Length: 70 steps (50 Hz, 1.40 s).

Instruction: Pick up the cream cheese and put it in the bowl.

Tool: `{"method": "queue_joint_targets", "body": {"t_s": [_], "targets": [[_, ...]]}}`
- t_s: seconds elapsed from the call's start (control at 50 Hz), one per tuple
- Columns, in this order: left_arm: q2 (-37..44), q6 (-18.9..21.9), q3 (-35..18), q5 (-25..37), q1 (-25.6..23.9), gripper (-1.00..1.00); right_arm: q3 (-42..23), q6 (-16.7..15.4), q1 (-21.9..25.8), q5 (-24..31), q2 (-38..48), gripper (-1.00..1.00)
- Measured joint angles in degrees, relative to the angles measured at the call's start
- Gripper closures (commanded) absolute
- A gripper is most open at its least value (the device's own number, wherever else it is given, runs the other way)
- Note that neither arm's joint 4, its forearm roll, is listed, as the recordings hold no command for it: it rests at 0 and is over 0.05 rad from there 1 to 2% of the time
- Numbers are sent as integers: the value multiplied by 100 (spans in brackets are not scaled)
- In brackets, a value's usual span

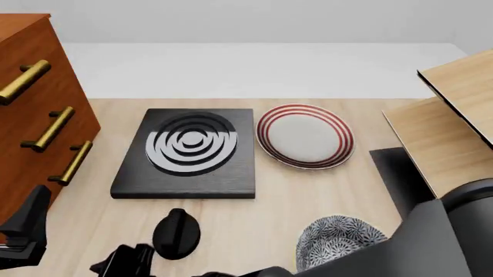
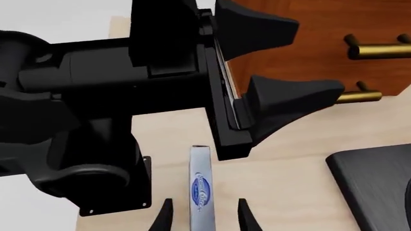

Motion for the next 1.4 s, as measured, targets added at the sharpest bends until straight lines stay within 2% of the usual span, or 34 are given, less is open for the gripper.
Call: {"method": "queue_joint_targets", "body": {"t_s": [0.6,1.06,1.08,1.4], "targets": [[0,0,0,0,0,-100,-223,281,24,-145,600,-100],[0,0,0,0,0,-100,-278,361,11,-185,846,-100],[0,0,0,0,0,-100,-274,359,11,-185,843,100],[0,0,0,0,0,-100,-231,212,18,-164,793,100]]}}
